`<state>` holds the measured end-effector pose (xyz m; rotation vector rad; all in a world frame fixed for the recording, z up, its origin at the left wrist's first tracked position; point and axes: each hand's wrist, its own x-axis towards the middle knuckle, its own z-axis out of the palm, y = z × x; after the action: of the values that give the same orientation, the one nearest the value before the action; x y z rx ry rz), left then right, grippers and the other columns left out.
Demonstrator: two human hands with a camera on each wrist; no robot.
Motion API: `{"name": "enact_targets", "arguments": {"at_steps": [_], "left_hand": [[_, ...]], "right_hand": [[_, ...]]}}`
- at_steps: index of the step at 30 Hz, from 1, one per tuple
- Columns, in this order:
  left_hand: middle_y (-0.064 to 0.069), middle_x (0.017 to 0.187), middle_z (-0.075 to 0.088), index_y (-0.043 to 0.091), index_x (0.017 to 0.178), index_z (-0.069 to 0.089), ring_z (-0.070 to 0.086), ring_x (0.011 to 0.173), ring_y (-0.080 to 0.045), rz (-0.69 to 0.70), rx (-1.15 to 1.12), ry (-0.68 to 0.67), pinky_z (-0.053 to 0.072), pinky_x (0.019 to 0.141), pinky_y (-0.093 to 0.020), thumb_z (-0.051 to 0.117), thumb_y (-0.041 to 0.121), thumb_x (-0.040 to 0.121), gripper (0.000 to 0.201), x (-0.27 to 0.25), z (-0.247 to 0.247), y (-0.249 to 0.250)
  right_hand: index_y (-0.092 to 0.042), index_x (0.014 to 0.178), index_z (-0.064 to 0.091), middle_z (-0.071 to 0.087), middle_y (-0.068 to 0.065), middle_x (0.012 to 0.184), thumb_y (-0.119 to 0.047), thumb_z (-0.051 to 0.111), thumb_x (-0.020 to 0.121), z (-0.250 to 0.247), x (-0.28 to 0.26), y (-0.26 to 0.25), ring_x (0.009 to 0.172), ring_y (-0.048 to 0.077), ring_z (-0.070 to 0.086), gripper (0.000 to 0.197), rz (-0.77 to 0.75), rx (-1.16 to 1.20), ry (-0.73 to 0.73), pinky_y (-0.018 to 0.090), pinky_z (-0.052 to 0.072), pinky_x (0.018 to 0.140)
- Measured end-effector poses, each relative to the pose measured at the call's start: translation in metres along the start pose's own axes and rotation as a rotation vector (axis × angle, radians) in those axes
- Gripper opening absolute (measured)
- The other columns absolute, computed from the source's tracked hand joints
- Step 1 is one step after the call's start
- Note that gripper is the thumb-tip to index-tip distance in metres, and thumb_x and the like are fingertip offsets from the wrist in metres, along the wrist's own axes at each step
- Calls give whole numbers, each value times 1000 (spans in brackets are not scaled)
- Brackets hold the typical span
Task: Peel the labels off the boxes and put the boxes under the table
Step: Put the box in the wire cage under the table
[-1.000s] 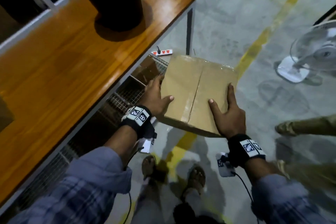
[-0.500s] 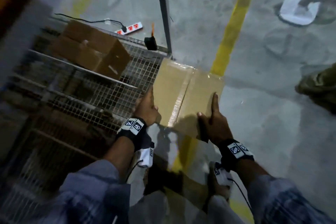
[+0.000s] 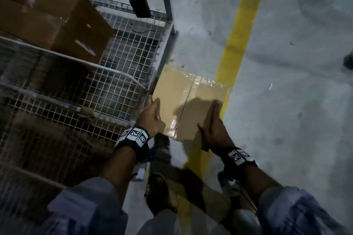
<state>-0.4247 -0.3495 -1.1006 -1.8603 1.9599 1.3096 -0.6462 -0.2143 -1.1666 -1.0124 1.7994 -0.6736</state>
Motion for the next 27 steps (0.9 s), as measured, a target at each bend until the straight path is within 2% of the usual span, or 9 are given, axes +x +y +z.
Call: {"name": "enact_targets", "arguments": {"at_steps": [5, 8, 10, 12, 14, 15, 18, 21, 27], "left_hand": [[-5, 173, -12, 23, 167, 7, 4, 159, -30, 33, 128, -39, 18, 122, -33, 57, -5, 91, 95, 5, 14, -8], [-5, 173, -14, 18, 166, 15, 13, 157, -34, 19, 181, 19, 22, 126, -43, 65, 5, 94, 88, -4, 12, -2], [-6, 174, -6, 17, 163, 26, 27, 153, -36, 34, 102, 99, 37, 121, -48, 65, 3, 95, 80, -17, 4, 5], [-9, 169, 26, 21, 156, 43, 44, 144, -34, 35, -57, 163, 46, 113, -45, 60, 4, 98, 63, -42, -13, 22], [-7, 141, 62, 26, 143, 59, 63, 120, -28, 4, -209, 234, 54, 99, -38, 56, 7, 102, 45, -76, -34, 51], [-4, 130, 67, 27, 138, 63, 65, 111, -24, 1, -270, 268, 55, 95, -36, 56, 9, 103, 41, -93, -44, 66], [3, 122, 71, 34, 130, 66, 67, 108, -17, 55, -413, 347, 58, 96, -43, 58, 15, 102, 34, -157, -75, 123], [9, 122, 72, 34, 124, 68, 68, 110, -14, 147, -535, 374, 59, 97, -45, 59, 13, 103, 31, -226, -108, 180], [14, 119, 73, 34, 123, 70, 70, 108, -14, 317, -640, 520, 58, 95, -41, 59, 18, 105, 27, -385, -198, 281]], "right_hand": [[-49, 158, -25, 36, 25, 158, -52, 57, 101, 5, -1, 6, 123, 42, 59, 99, 40, -29, -25, 56, 48, 107], [-46, 157, -28, 18, 26, 168, -60, 51, 101, -7, -12, -9, 130, 51, 54, 98, 40, -164, -23, 57, 51, 101], [-46, 153, -30, 3, 28, 171, -58, 48, 99, -19, -24, -25, 136, 60, 44, 95, -49, -300, 0, 59, 50, 101], [-33, 160, -26, -1, 26, 171, -47, 55, 103, -37, -41, -47, 141, 57, 41, 101, -21, -386, -2, 55, 48, 102], [-19, 167, -6, 4, 22, 172, -42, 60, 103, -57, -62, -74, 149, 44, 36, 95, 70, -353, 35, 49, 44, 108], [-16, 168, 2, 11, 21, 172, -42, 60, 103, -67, -72, -88, 151, 40, 32, 91, 93, -325, 56, 47, 39, 113], [-9, 162, 31, 40, 20, 160, -40, 58, 104, -111, -116, -152, 147, 36, 40, 71, 5, -313, 67, 46, 38, 116], [-9, 145, 55, 58, 17, 140, -40, 51, 103, -153, -161, -225, 129, 37, 56, 53, -173, -334, 79, 45, 48, 104], [-19, 141, 59, 63, 6, 132, -38, 54, 104, -239, -252, -379, 115, 29, 63, 42, -408, -365, 80, 46, 53, 96]]}}
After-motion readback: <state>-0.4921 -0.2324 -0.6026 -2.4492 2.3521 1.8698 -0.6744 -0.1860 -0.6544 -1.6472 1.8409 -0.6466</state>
